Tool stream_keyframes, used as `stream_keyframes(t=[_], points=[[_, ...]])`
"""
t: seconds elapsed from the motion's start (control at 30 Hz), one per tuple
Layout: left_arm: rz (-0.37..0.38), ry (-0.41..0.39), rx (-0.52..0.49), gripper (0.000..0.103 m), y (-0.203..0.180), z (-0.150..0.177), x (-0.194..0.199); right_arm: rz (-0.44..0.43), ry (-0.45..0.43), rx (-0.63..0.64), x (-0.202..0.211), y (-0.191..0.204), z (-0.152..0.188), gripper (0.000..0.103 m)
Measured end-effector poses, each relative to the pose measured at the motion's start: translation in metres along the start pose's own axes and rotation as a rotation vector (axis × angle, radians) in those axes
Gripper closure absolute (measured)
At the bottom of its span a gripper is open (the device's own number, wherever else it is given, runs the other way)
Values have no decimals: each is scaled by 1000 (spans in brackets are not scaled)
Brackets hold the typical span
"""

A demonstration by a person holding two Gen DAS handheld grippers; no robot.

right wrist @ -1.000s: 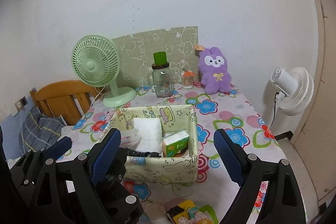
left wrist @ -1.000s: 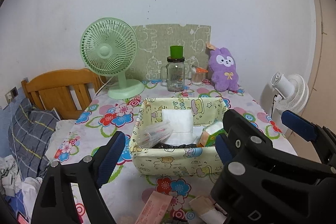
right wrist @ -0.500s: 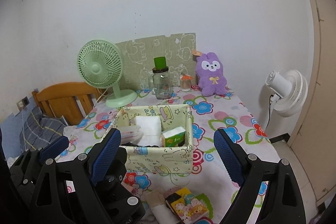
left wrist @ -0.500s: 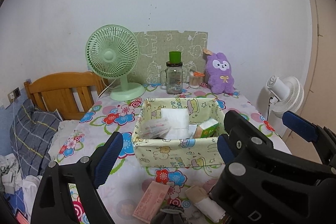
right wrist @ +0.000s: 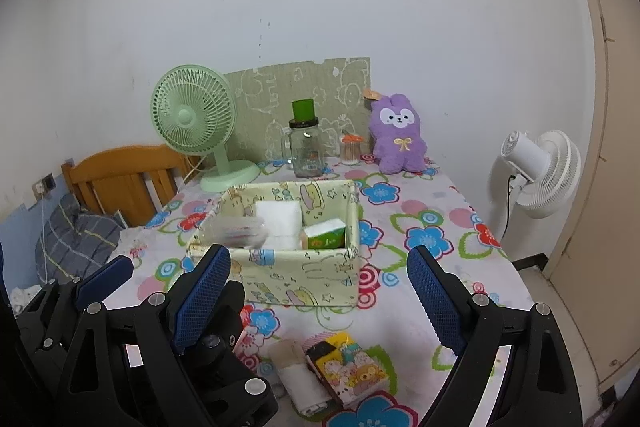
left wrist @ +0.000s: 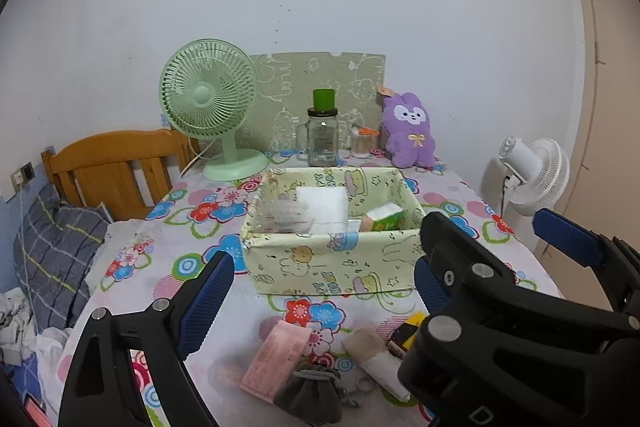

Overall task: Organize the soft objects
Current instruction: 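Withdraw both open tools up and back from the box, then grasp the dark grey drawstring pouch with the left tool while the right tool grasps the yellow cartoon pack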

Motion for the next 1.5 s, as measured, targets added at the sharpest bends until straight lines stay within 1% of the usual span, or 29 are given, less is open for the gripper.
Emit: stream_keyframes(t=[0.1, 0.3, 0.53, 0.97, 1.17, 1.37, 1.4, 1.43, 1.5], points=[[11, 0, 13, 7, 2, 4, -1, -11, -2, 6, 0, 2, 4, 11], [22, 0, 27, 6, 4, 17, -4, -30, -6, 23, -2, 7, 14, 11], [23, 33, 32, 6, 7, 39, -18, -48, 19, 18, -16, 9, 37, 11], [20, 148, 50, 6, 9, 83, -44, -56, 121, -1, -44, 6, 80, 11], [-4, 172, 19, 6, 7, 93, -51, -45, 170, -12, -55, 0, 95, 11], [-1, 191, 7, 7, 3, 100, -56, -27, 197, -15, -61, -7, 102, 11], [-1, 195, 6, 10, 3, 101, -57, -20, 203, -13, -63, -8, 104, 11], [-1, 203, 7, 17, 4, 103, -58, -18, 209, -13, -65, -9, 105, 11], [4, 227, 9, 25, 4, 107, -62, -13, 223, -15, -68, -11, 108, 11]])
Point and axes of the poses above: each gripper's, at about its wrist camera, not at the fingertips, and x roughly against the way its jaws point, y to its left, z to its underside, the point moved 7 cm from there along -x, roughly the way its jaws point, and after that the axes turned 4 degrees about -z, right-handed, at the moved point
